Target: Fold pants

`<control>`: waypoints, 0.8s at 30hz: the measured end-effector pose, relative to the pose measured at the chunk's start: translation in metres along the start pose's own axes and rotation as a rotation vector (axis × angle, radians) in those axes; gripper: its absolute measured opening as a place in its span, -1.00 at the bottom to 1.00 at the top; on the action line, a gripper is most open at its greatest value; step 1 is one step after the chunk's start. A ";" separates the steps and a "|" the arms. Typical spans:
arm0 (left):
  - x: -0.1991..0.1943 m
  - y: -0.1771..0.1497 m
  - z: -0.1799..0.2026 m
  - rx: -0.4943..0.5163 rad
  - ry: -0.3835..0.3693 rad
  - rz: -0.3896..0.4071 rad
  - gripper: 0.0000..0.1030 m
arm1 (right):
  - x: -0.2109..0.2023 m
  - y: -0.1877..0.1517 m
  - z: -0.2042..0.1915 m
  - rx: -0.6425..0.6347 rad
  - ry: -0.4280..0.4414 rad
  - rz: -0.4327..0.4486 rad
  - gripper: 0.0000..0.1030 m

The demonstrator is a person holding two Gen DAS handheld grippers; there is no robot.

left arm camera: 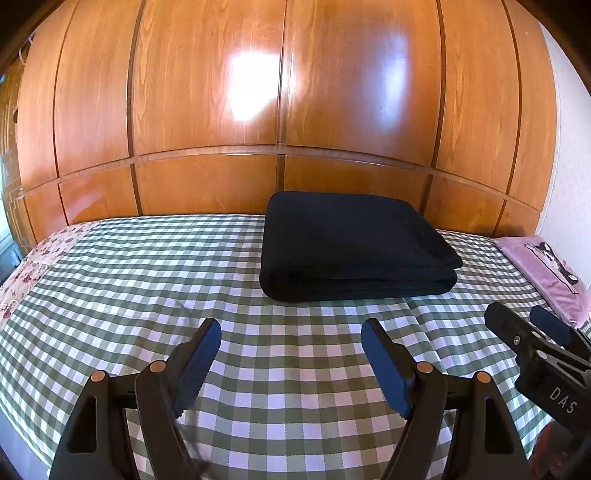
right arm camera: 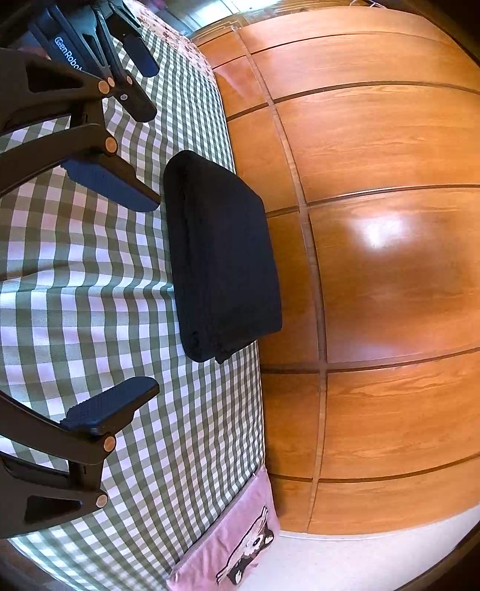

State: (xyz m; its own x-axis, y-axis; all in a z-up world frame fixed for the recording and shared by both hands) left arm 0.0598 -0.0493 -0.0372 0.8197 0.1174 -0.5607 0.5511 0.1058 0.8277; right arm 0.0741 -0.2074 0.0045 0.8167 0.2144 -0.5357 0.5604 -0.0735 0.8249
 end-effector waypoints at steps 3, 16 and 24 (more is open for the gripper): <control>0.000 0.000 0.000 0.000 -0.003 0.001 0.55 | 0.001 -0.001 0.001 0.004 -0.001 -0.003 0.77; 0.000 -0.002 0.000 -0.008 -0.002 -0.002 0.55 | 0.002 -0.001 0.002 0.016 0.003 -0.007 0.77; 0.001 -0.002 -0.001 -0.011 0.009 -0.007 0.49 | 0.005 -0.003 0.000 0.024 0.001 -0.018 0.77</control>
State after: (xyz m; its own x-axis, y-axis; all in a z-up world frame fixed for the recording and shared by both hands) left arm 0.0593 -0.0482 -0.0397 0.8143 0.1251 -0.5669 0.5551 0.1178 0.8234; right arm 0.0764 -0.2057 -0.0010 0.8066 0.2165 -0.5500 0.5779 -0.0931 0.8108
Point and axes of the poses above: each gripper's, at about its wrist camera, not at the fingertips, and x roughly the way its jaws point, z to its right, y to its top, the point moved 6 cm from there along x, roughly the way its jaws point, and after that the axes turned 3 degrees about x, right-handed, at the moved point
